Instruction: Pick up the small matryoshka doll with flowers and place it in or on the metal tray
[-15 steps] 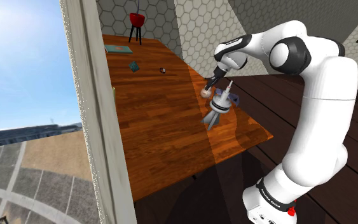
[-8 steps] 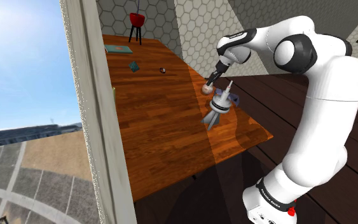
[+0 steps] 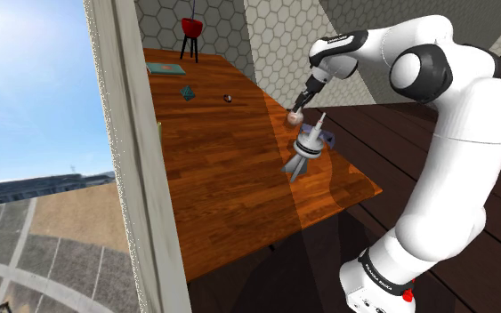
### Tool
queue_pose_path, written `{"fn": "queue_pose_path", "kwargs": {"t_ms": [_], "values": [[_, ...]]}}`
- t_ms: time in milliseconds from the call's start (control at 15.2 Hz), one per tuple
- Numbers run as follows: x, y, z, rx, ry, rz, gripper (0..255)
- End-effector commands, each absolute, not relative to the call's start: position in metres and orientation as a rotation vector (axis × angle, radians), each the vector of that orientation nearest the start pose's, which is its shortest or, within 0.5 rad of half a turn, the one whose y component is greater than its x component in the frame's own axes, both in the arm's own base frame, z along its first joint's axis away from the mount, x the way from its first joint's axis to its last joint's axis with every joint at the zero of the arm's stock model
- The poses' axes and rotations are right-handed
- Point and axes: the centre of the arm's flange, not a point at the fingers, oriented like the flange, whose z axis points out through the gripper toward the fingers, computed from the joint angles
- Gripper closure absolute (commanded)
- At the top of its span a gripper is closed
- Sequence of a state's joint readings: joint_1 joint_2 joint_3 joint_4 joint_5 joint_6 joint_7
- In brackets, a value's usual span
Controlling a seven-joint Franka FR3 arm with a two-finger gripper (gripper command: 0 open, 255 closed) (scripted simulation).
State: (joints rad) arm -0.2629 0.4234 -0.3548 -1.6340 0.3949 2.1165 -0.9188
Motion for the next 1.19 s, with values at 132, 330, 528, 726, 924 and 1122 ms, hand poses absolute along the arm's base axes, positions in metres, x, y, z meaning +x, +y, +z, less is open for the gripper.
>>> {"fn": "queue_pose_path", "kwargs": {"t_ms": [132,330,528,726,924,1122], "values": [[0.563,-0.374,0.41,-3.034,-0.221,-0.317,255],[0.539,-0.405,0.418,-3.034,-0.221,-0.317,255],[0.516,-0.437,0.426,-3.034,-0.221,-0.317,255],[0.493,-0.468,0.433,-3.034,-0.221,-0.317,255],[0.47,-0.499,0.441,-3.034,-0.221,-0.317,255],[0.467,-0.502,0.431,-3.034,-0.221,-0.317,255]]}}
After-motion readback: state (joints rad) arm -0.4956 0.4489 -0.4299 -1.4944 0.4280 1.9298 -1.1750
